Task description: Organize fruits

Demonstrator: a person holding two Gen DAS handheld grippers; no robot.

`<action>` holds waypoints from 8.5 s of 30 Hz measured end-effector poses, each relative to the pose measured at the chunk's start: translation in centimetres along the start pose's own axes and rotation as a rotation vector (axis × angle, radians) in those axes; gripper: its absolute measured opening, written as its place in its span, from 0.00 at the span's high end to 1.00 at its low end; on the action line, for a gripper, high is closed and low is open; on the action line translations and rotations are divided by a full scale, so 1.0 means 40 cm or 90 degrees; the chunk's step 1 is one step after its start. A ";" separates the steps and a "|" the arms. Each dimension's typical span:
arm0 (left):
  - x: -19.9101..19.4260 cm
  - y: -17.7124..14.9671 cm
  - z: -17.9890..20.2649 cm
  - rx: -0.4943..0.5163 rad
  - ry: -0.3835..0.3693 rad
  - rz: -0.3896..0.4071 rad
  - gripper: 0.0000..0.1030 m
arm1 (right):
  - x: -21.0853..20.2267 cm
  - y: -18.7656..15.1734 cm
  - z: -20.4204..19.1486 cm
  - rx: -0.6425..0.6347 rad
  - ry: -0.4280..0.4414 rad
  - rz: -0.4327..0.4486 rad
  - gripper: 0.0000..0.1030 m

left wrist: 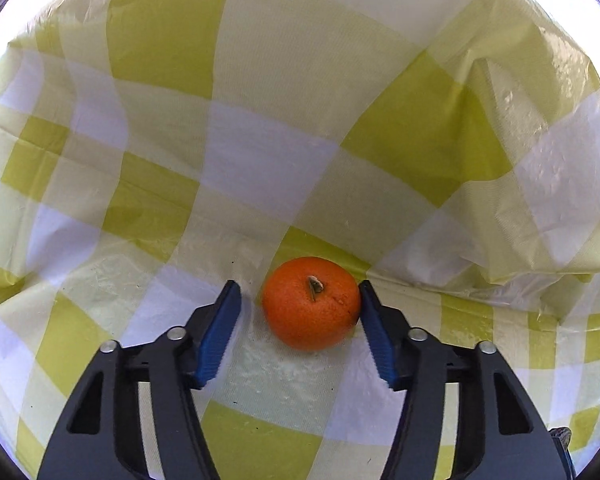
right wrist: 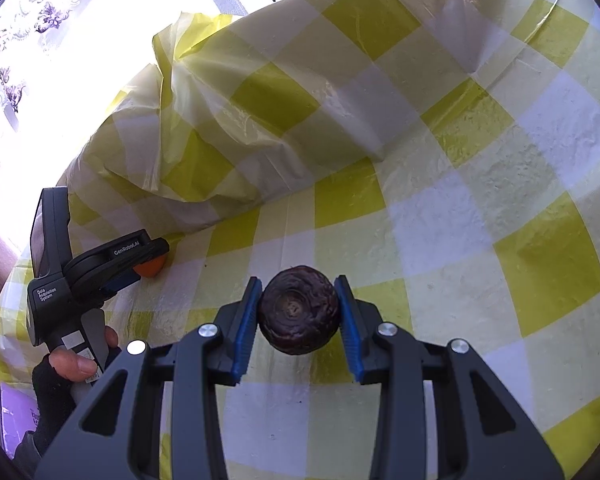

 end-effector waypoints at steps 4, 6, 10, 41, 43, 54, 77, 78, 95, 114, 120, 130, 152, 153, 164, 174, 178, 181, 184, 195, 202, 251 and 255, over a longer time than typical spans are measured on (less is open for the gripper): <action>-0.026 -0.011 -0.009 -0.005 -0.009 0.010 0.58 | 0.004 0.002 0.000 -0.003 0.001 -0.006 0.63; -0.050 -0.020 -0.012 -0.022 -0.005 0.038 0.59 | 0.007 0.002 0.000 -0.004 -0.002 -0.008 0.63; -0.099 -0.043 -0.016 -0.028 -0.003 0.065 0.59 | 0.014 0.003 0.001 -0.004 -0.005 -0.014 0.63; -0.460 -0.523 -0.005 0.029 -0.086 0.024 0.59 | -0.104 -0.116 -0.005 -0.046 0.012 -0.001 0.63; -0.477 -0.540 -0.012 0.032 -0.085 0.023 0.59 | -0.127 -0.153 -0.009 -0.051 0.016 -0.014 0.63; -0.566 -0.619 -0.049 0.043 -0.082 0.023 0.59 | -0.245 -0.331 -0.004 -0.079 0.029 -0.063 0.63; -0.697 -0.734 -0.088 0.076 -0.100 0.028 0.58 | -0.512 -0.579 -0.028 -0.195 0.047 -0.028 0.63; -0.702 -0.737 -0.088 0.077 -0.098 0.031 0.58 | -0.513 -0.581 -0.030 -0.197 0.046 -0.027 0.63; -0.980 -0.773 -0.032 0.207 -0.017 0.321 0.58 | -0.738 -0.603 -0.075 -0.224 0.066 0.299 0.63; -1.291 -0.749 -0.149 0.156 0.122 0.541 0.58 | -0.952 -0.644 -0.302 -0.307 0.191 0.458 0.63; -1.337 -0.732 -0.234 0.108 0.177 0.550 0.58 | -0.980 -0.646 -0.396 -0.341 0.246 0.464 0.63; -1.345 -0.683 -0.396 0.034 0.270 0.449 0.58 | -0.947 -0.651 -0.616 -0.451 0.282 0.375 0.63; -1.181 -0.654 -0.617 -0.111 0.231 0.074 0.49 | -0.644 -0.739 -0.901 -0.721 0.088 -0.062 0.63; -1.182 -0.651 -0.619 -0.111 0.231 0.077 0.45 | -0.637 -0.743 -0.905 -0.727 0.083 -0.069 0.63; -1.208 -0.630 -0.635 -0.130 0.223 0.102 0.16 | -0.638 -0.734 -0.930 -0.726 0.094 -0.073 0.19; -1.239 -0.632 -0.649 -0.182 0.198 0.142 0.16 | -0.646 -0.743 -0.932 -0.733 0.074 -0.087 0.02; -1.253 -0.633 -0.645 -0.184 0.176 0.167 0.16 | -0.657 -0.744 -0.927 -0.727 0.076 -0.100 0.02; -1.254 -0.621 -0.621 -0.150 0.229 0.155 0.16 | -0.668 -0.742 -0.921 -0.721 0.078 -0.117 0.02; -1.240 -0.607 -0.613 -0.148 0.248 0.097 0.16 | -0.675 -0.733 -0.915 -0.712 0.075 -0.138 0.02; -1.148 -0.603 -0.647 -0.166 0.217 -0.071 0.16 | -0.679 -0.749 -0.884 -0.736 0.050 -0.150 0.02; -1.134 -0.607 -0.647 -0.171 0.210 -0.080 0.16 | -0.663 -0.748 -0.869 -0.729 0.047 -0.160 0.02; -1.141 -0.615 -0.647 -0.192 0.229 -0.075 0.16 | -0.641 -0.764 -0.844 -0.735 0.030 -0.157 0.02; -1.135 -0.619 -0.637 -0.190 0.243 -0.087 0.16 | -0.644 -0.768 -0.843 -0.736 0.038 -0.160 0.02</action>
Point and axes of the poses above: each gripper's, at about its wrist camera, not at the fingertips, and x roughly the way its jaws point, z to its right, y to its top, the point moved 2 cm from there along x, roughly the way its jaws point, and after that the axes turned 15 degrees about -y, right-handed, at the moved point
